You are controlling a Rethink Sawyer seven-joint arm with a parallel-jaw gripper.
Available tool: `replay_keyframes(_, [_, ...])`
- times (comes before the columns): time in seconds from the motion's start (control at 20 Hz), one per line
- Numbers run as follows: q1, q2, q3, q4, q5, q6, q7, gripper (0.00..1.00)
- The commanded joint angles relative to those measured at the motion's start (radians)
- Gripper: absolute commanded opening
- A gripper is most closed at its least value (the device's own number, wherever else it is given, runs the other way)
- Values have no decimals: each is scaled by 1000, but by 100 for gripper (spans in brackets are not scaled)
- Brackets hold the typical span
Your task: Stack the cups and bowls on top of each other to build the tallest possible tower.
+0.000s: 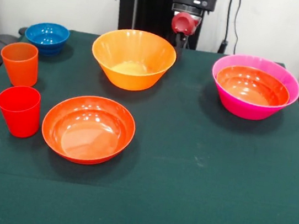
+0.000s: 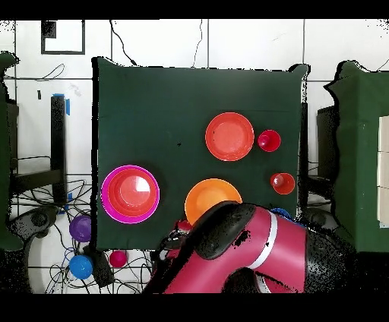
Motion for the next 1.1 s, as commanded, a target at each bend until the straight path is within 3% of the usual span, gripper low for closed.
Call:
replay_keyframes(0.05, [89,-76,-24,9,89,128,49,100])
replay_keyframes(0.1, [105,-129,-26,56,103,145,39,100])
replay_keyframes(0.35, [140,-246,-43,114,131,270,-14,100])
replay_keyframes(0.4, [146,-318,-50,147,126,319,-52,100])
replay_keyframes(0.8, [196,-421,-114,64,-46,489,-186,100])
replay_keyframes(1.1, [233,-397,-161,-44,-191,505,-219,100])
